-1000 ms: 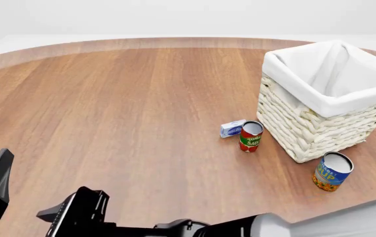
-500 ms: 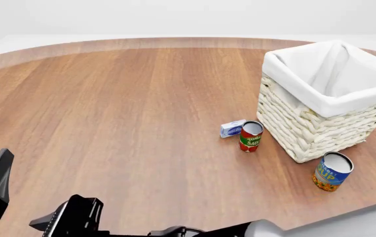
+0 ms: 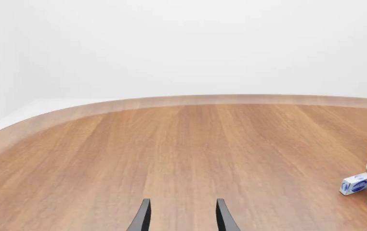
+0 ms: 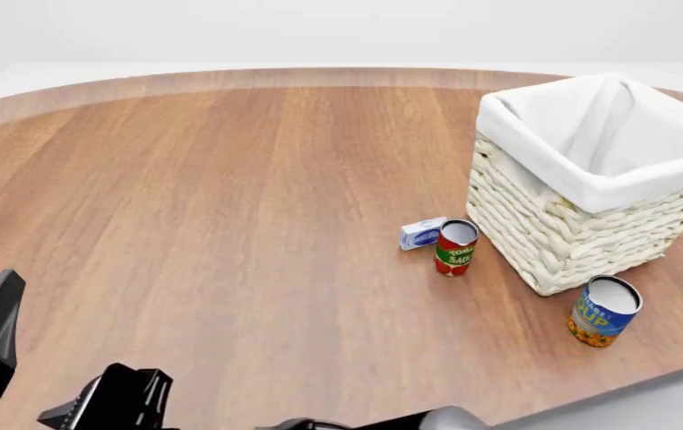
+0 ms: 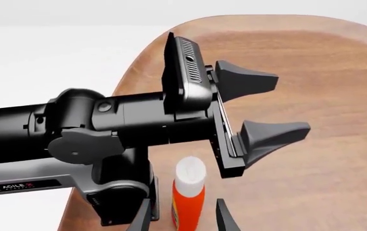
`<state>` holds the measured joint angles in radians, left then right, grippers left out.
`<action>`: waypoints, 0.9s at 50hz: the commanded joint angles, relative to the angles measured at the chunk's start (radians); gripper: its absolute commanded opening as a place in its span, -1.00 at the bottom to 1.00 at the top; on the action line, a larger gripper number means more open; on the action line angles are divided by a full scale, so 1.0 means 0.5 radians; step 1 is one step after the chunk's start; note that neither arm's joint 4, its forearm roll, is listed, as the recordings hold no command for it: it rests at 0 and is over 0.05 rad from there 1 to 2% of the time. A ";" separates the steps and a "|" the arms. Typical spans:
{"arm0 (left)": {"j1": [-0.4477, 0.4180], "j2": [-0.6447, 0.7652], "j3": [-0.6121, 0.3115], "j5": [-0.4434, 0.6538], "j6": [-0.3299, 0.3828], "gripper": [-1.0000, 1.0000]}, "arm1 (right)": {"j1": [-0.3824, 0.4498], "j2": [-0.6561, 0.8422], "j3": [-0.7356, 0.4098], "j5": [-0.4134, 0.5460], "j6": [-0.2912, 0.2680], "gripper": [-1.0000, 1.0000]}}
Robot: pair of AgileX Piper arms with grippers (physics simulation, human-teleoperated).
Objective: Pick up the ketchup, and put it in the basket.
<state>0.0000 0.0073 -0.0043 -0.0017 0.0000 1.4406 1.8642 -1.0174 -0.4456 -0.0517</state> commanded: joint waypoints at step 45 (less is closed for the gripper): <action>0.000 0.000 0.000 0.000 0.000 1.00 | -0.025 0.138 -0.144 0.061 0.260 1.00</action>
<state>0.0000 0.0073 -0.0043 -0.0017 0.0000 1.4320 1.9175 -1.0737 -0.4200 0.0560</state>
